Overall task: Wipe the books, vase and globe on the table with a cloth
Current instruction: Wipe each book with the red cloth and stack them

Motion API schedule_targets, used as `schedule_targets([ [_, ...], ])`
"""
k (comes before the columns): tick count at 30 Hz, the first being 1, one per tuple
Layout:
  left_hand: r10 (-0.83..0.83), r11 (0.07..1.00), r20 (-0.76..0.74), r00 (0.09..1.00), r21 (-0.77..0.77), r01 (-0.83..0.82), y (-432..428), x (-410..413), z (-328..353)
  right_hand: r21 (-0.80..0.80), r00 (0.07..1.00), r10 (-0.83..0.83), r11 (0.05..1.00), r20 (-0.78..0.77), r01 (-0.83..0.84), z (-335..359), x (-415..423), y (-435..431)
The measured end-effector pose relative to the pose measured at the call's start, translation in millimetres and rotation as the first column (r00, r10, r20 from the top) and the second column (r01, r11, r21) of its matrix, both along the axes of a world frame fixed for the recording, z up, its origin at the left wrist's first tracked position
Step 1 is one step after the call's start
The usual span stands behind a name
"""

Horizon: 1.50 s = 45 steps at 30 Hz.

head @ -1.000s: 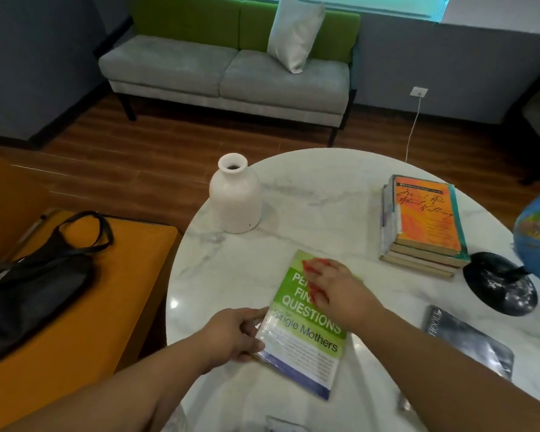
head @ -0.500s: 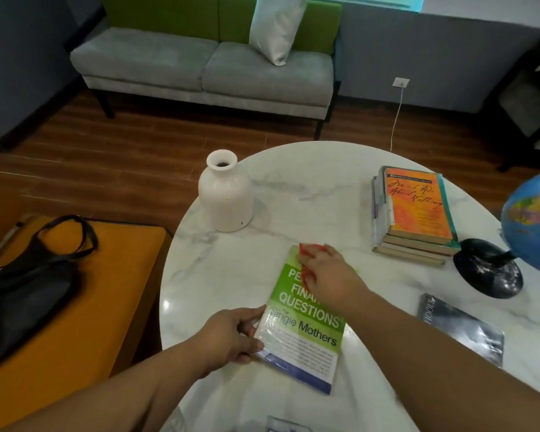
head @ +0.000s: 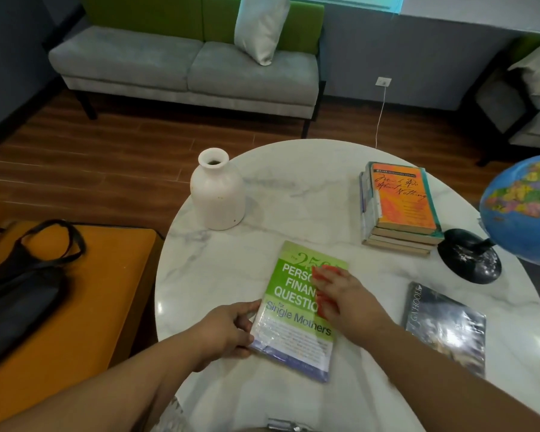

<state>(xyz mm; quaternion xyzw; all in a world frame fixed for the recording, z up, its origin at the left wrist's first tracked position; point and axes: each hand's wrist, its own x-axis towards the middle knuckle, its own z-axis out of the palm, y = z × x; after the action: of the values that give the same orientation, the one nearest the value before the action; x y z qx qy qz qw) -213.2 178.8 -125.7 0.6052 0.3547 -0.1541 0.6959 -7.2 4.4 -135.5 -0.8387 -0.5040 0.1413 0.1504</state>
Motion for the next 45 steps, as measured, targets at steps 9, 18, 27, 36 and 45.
schedule_targets([
  [9, 0.028, 0.981, -0.009, 1.0, 0.19, -0.026, -14.2, 1.7, 5.6, 0.061, 0.822, 0.568, 0.823, -0.048, -0.565, 9.8, -53.1, -36.4],
  [18, -0.018, 0.776, -0.016, 1.0, 0.631, 0.024, -40.0, 14.6, 18.7, 0.08, 0.989, -0.125, 0.988, -0.075, 0.131, -3.7, 0.8, -5.0],
  [27, -0.006, 0.594, 0.108, 0.994, 0.8, -0.084, -52.6, 23.1, 34.3, 0.34, 0.971, 0.238, 0.914, -0.009, -0.221, 41.2, -62.9, 12.5],
  [36, -0.065, 0.527, 0.061, 0.996, 0.85, -0.018, -58.9, 28.1, 35.8, 0.031, 0.994, 0.104, 0.994, 0.026, -0.105, 59.5, -24.7, 16.4],
  [45, -0.125, 0.5, 0.058, 0.99, 0.866, 0.012, -53.2, 25.3, 30.4, -0.054, 0.996, -0.07, 0.996, 0.061, 0.073, 52.3, 15.3, 15.7],
])
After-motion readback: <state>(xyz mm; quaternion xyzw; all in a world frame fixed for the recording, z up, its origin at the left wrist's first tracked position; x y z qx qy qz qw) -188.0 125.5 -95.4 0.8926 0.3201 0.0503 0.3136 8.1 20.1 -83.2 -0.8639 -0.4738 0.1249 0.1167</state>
